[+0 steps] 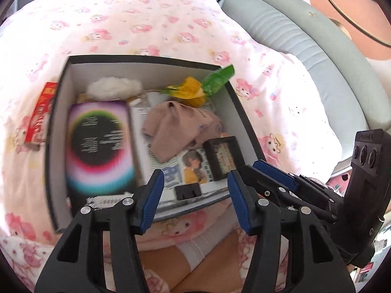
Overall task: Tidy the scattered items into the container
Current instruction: 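Set the photo frame on the cards and open the left gripper, then reach the left gripper to the red printed card on the bed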
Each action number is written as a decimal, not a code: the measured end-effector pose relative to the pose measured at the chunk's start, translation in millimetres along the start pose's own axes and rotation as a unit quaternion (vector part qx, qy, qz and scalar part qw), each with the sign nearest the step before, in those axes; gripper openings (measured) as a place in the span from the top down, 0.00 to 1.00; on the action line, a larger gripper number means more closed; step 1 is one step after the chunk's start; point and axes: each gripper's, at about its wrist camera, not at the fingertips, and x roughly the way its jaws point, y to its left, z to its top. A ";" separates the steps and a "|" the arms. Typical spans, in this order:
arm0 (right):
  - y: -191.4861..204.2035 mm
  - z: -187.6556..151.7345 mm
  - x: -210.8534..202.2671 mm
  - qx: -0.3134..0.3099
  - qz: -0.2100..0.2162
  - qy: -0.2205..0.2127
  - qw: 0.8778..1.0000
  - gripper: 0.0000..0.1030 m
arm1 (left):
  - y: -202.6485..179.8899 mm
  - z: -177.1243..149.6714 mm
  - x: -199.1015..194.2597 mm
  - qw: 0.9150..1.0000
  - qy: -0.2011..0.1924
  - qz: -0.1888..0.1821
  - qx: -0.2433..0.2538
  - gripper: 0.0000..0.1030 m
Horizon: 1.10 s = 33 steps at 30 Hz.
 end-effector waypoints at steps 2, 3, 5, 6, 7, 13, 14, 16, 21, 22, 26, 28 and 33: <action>13.9 -0.5 -1.4 -0.012 0.009 0.004 1.000 0.74 | 7.8 1.2 -7.6 1.000 -0.001 -0.004 -0.020 0.47; 22.0 -0.3 -1.1 -0.020 0.017 0.006 1.000 0.74 | 12.2 4.5 -6.8 1.000 -0.005 -0.002 -0.028 0.47; 41.6 -0.5 1.6 -0.038 0.029 0.011 0.999 0.74 | 29.7 0.2 -12.6 0.999 -0.016 0.009 -0.039 0.47; 51.6 -0.2 4.2 -0.047 0.036 0.014 0.998 0.74 | 39.5 -4.8 -27.6 0.999 -0.023 0.016 -0.045 0.47; 62.8 0.7 8.7 -0.056 0.047 0.019 0.997 0.74 | 50.8 -6.5 -37.3 0.998 -0.029 0.022 -0.055 0.47; 124.1 15.1 50.5 -0.072 0.137 0.068 0.986 0.73 | 132.0 -1.8 -50.6 0.986 -0.044 0.052 -0.153 0.46; 133.7 19.7 59.8 -0.069 0.148 0.076 0.984 0.73 | 151.5 0.9 -51.4 0.982 -0.041 0.058 -0.176 0.46; 154.2 28.2 77.3 -0.076 0.159 0.092 0.980 0.72 | 186.4 9.1 -45.7 0.976 -0.034 0.052 -0.210 0.46; 203.4 45.4 120.3 -0.099 0.171 0.126 0.972 0.72 | 275.8 33.1 -14.8 0.955 0.002 0.056 -0.290 0.46; 209.8 47.9 128.4 -0.103 0.155 0.129 0.974 0.72 | 290.4 39.7 -6.8 0.952 0.010 0.073 -0.295 0.46; 215.8 66.6 149.0 -0.098 0.112 0.119 0.982 0.72 | 325.0 55.8 23.4 0.949 0.036 0.101 -0.296 0.46; 213.2 75.5 155.0 -0.093 0.102 0.115 0.984 0.72 | 333.7 57.7 37.4 0.947 0.049 0.079 -0.307 0.46; 205.0 78.0 156.6 -0.077 0.119 0.115 0.983 0.73 | 333.0 63.7 48.5 0.945 0.052 0.085 -0.312 0.46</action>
